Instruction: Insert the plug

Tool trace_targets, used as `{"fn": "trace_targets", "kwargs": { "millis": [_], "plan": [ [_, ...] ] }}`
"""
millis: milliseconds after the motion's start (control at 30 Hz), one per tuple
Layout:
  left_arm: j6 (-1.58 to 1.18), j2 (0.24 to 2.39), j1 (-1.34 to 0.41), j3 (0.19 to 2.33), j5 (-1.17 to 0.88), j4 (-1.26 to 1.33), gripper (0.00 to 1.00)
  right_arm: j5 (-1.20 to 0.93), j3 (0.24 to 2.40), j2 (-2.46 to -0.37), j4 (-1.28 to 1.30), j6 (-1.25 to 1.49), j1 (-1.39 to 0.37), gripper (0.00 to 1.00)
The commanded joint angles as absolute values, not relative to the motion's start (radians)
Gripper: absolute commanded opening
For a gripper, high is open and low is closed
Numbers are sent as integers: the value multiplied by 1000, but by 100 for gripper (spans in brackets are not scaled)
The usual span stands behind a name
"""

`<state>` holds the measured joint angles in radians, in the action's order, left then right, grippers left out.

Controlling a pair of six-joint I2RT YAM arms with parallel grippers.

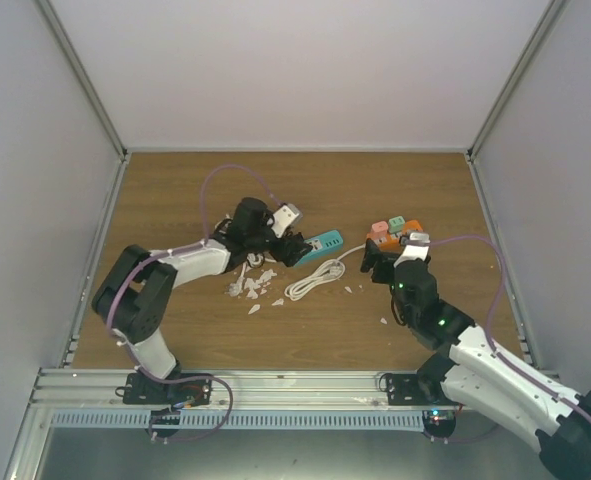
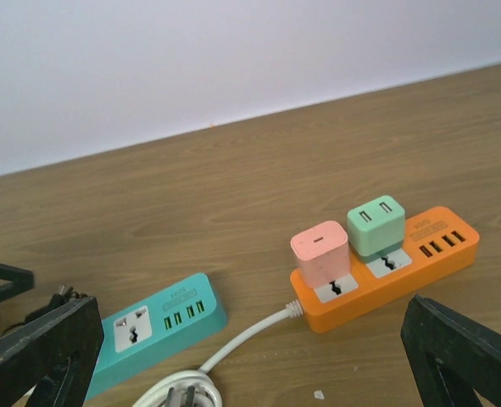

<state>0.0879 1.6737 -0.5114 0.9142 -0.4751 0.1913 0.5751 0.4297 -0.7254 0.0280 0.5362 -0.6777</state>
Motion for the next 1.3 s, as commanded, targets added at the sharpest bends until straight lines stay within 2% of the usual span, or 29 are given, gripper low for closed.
{"fn": "trace_targets", "kwargs": {
  "millis": [0,133,367,500,900,1267],
  "plan": [
    [168,1781,-597,990,-238,98,99,565,409,-720,21,528,-672,100],
    [207,1858,-646,1071,-133,43,99,562,408,-712,28,528,-671,100],
    [229,1936,-650,1175,-82,-12,99,572,401,-700,31,528,-672,99],
    [253,1959,-649,1200,-84,-48,95,573,403,-715,26,526,-672,100],
    [304,2023,-649,1242,-131,-93,89,567,408,-760,17,520,-672,100],
    [349,1992,-649,1233,-286,-103,83,565,410,-790,9,518,-672,100]
  ]
}}
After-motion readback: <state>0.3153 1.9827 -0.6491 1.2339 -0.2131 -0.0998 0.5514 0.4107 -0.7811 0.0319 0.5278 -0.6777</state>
